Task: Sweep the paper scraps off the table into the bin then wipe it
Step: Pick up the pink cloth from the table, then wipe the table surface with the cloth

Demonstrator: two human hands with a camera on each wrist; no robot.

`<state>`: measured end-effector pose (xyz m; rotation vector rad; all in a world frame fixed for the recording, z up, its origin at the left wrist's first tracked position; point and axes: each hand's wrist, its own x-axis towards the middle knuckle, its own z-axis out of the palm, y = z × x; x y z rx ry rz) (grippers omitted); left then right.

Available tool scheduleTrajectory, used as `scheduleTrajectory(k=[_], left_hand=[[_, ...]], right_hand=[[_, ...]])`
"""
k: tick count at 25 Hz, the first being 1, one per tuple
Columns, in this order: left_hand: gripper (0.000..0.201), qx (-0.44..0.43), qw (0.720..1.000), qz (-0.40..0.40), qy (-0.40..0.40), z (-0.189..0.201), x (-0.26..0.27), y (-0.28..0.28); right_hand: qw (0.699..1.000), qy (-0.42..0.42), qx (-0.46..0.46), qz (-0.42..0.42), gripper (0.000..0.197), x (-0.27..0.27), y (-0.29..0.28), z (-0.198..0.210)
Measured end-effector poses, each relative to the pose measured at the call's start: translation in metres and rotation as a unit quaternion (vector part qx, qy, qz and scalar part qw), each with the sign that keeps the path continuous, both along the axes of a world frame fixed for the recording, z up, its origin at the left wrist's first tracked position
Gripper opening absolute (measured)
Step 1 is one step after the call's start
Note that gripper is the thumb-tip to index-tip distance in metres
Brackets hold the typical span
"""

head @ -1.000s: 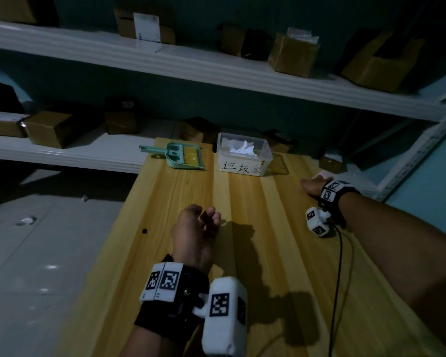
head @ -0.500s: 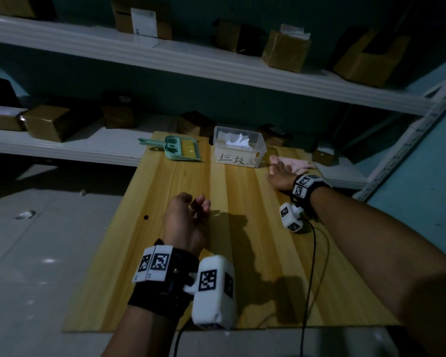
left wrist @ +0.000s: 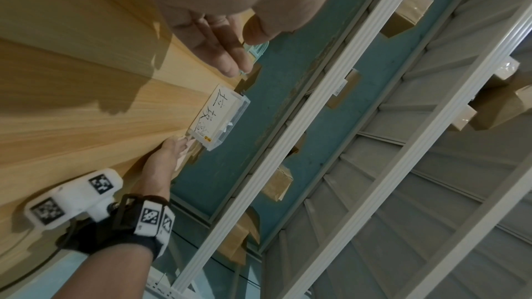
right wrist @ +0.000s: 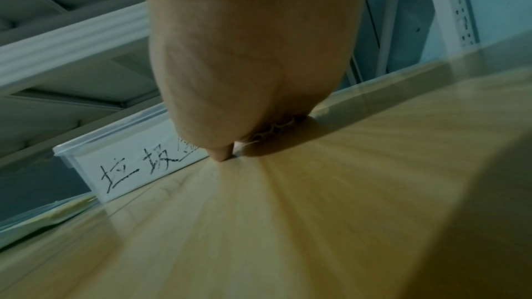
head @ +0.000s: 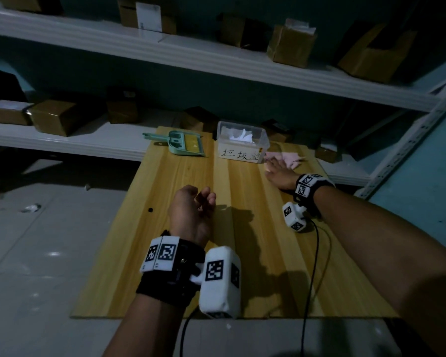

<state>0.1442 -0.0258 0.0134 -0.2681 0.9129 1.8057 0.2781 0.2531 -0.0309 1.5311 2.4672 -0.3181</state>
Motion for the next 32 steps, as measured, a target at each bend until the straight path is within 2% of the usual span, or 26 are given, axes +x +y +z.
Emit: scheduleTrajectory(k=[4, 9, 12, 14, 16, 19, 21, 24, 26, 29, 32], left_hand=[[0.034, 0.005, 1.0, -0.001, 0.0, 0.001, 0.001, -0.003], [0.035, 0.013, 1.0, 0.004, 0.002, 0.0, -0.004, -0.012], [0.031, 0.017, 1.0, 0.016, -0.009, 0.003, -0.007, -0.018], [0.03, 0.021, 1.0, 0.017, -0.012, 0.007, -0.008, -0.021], [0.029, 0.022, 1.0, 0.018, -0.014, 0.01, -0.009, -0.024], [0.026, 0.022, 0.999, 0.024, -0.013, 0.014, -0.01, -0.03], [0.024, 0.023, 0.999, 0.022, -0.009, 0.016, -0.013, -0.034], [0.021, 0.021, 1.0, 0.008, -0.009, 0.016, -0.014, -0.035], [0.015, 0.022, 1.0, 0.003, -0.011, 0.017, -0.012, -0.035], [0.011, 0.022, 1.0, -0.001, -0.011, 0.019, -0.006, -0.04], [0.01, 0.031, 0.999, 0.01, -0.008, 0.023, -0.012, -0.049]], right_hand=[[0.999, -0.017, 0.0, 0.028, 0.06, 0.014, -0.004, 0.001], [0.996, 0.022, 0.017, -0.08, 0.068, 0.06, 0.007, -0.001], [0.984, 0.003, 0.003, -0.176, 0.084, 0.081, 0.002, 0.001], [0.976, 0.024, -0.025, -0.213, 0.091, 0.086, 0.001, 0.005], [0.969, 0.064, -0.042, -0.234, 0.097, 0.09, 0.003, 0.008], [0.967, 0.06, -0.036, -0.245, 0.097, 0.091, -0.001, 0.011], [0.975, 0.033, -0.025, -0.22, 0.088, 0.081, -0.008, 0.007], [0.987, 0.044, -0.024, -0.152, 0.079, 0.047, -0.03, 0.002], [0.992, 0.052, -0.032, -0.113, 0.079, 0.016, -0.058, 0.005], [0.998, 0.031, -0.027, -0.038, 0.07, -0.041, -0.108, 0.016], [0.999, 0.001, -0.04, 0.032, 0.073, -0.09, -0.127, 0.01]])
